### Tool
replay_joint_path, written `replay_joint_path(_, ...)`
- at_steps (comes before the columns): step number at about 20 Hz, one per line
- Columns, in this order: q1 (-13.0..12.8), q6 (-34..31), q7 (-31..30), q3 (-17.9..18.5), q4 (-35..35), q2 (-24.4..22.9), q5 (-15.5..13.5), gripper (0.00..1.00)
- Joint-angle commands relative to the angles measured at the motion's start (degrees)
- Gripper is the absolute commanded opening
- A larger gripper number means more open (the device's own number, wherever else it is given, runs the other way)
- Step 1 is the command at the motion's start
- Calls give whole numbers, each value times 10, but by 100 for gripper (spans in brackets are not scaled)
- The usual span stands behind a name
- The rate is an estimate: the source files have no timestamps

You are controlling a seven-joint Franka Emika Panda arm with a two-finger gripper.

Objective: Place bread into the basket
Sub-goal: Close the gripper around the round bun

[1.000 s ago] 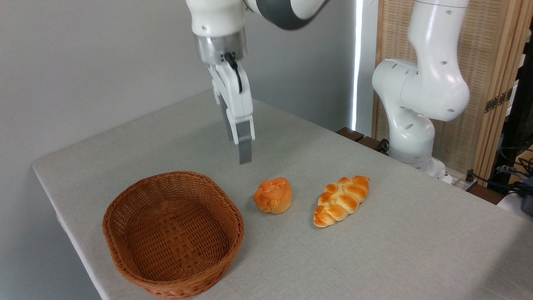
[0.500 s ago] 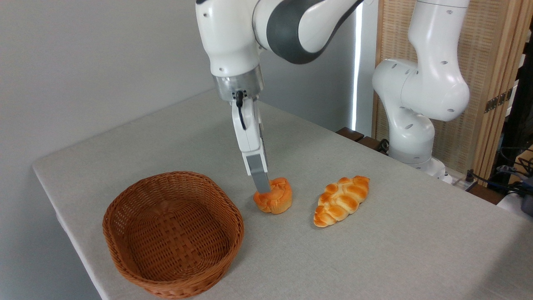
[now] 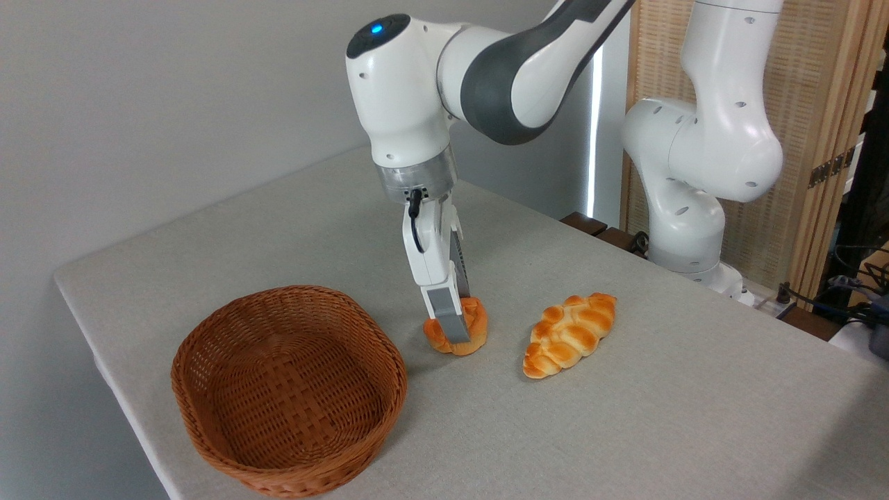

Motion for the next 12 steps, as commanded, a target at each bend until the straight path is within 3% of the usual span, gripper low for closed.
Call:
replay_joint_path(1,-7,14,18,13,-13,-6,9,100)
replay_joint_path(4,-9,25,18,13,-24,-2,9,100)
replay_joint_path(5,-9,32,17,13,-26,0,9,96)
replay_joint_path(7,-9,32,15,13,-27,1,8,66)
replay_joint_path(9,-9,32,15,13,-27,3,8,48)
replay_joint_path(12,-9,31,15,13,-27,4,8,41)
